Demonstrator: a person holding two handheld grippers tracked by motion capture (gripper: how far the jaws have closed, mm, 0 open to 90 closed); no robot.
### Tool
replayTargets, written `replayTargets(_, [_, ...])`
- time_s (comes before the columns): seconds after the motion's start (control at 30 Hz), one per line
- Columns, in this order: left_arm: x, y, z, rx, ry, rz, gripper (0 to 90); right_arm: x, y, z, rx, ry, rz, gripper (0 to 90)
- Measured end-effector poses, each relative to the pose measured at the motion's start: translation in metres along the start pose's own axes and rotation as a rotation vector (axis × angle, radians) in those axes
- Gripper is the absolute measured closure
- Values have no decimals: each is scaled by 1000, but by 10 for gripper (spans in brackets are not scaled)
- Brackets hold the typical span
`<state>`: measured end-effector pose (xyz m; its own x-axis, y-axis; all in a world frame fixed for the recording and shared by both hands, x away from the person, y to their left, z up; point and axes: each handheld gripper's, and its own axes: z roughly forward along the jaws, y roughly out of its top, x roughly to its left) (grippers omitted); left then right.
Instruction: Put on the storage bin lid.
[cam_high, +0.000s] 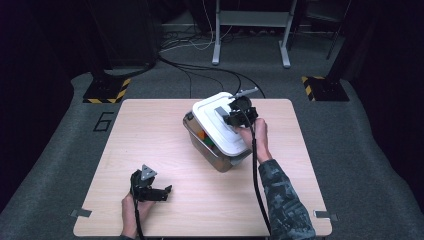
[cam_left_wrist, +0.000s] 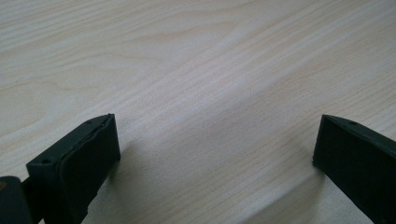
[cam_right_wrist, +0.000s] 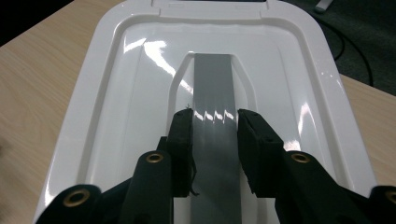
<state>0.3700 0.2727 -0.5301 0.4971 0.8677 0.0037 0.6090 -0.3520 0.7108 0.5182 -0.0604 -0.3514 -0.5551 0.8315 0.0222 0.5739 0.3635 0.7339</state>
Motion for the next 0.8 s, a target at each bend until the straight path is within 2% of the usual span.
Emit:
replayTargets(0.27, [0,0,0,-1,1,1,2,17,0,19,38,8,-25,665])
replayTargets(0.3, [0,0,0,-1,1,1,2,19,0,21,39,0,-45,664])
replayTargets(0.43, [0,0,0,-1,1,2,2,26,1,26,53,-5,-63,665])
replayTargets(0.63, [0,0,0,-2,0,0,2,29,0,33,64,-8,-89,665])
replayTargets(0.67, [0,0,0,-2,-1,-1,2,28,-1,33,67,-12,-105,665])
replayTargets(0.7, [0,0,0,-2,-1,-1,2,29,-2,34,67,-8,-87,664])
replayTargets(0.8, [0,0,0,-2,-1,-1,2,28,-3,34,71,0,-93,664])
